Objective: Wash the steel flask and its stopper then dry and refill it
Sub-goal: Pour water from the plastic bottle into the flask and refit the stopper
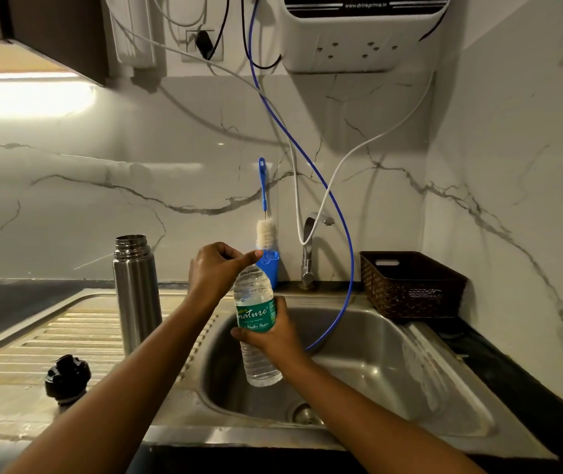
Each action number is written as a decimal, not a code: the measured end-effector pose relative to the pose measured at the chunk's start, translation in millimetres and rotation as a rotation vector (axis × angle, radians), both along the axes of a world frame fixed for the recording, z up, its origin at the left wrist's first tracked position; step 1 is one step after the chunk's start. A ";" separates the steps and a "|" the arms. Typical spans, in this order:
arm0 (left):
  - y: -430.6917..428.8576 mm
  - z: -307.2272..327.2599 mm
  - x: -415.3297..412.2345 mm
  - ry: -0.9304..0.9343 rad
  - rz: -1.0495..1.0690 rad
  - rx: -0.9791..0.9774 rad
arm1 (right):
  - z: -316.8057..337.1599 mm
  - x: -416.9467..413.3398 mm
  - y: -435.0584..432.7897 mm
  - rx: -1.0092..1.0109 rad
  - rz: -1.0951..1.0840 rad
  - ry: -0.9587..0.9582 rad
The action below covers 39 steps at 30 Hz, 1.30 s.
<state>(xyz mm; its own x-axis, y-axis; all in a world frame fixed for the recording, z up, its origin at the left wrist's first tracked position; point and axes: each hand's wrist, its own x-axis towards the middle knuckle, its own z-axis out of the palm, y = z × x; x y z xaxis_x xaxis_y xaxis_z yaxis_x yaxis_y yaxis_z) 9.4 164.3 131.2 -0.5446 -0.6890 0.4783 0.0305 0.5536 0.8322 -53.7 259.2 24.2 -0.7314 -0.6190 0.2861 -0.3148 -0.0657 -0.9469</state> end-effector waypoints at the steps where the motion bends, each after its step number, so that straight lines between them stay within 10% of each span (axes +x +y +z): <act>1: 1.6 0.2 -1.3 0.004 0.000 0.010 | 0.2 -0.5 0.4 0.000 -0.010 0.010; 21: -13.4 9.1 23.7 -0.032 -0.244 0.250 | 0.3 -13.3 9.9 -0.096 0.048 -0.007; 39: -65.9 -72.1 127.5 -0.866 -0.287 -0.753 | -12.8 -1.3 1.6 -0.082 0.106 0.009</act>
<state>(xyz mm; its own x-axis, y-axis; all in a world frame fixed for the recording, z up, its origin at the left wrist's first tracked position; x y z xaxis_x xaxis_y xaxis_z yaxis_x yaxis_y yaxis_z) 136.9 98.4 59.1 -0.9757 -0.1912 0.1071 -0.1803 0.9782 0.1033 -55.0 260.8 11.4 -0.6608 -0.6668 0.3446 -0.3101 -0.1755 -0.9344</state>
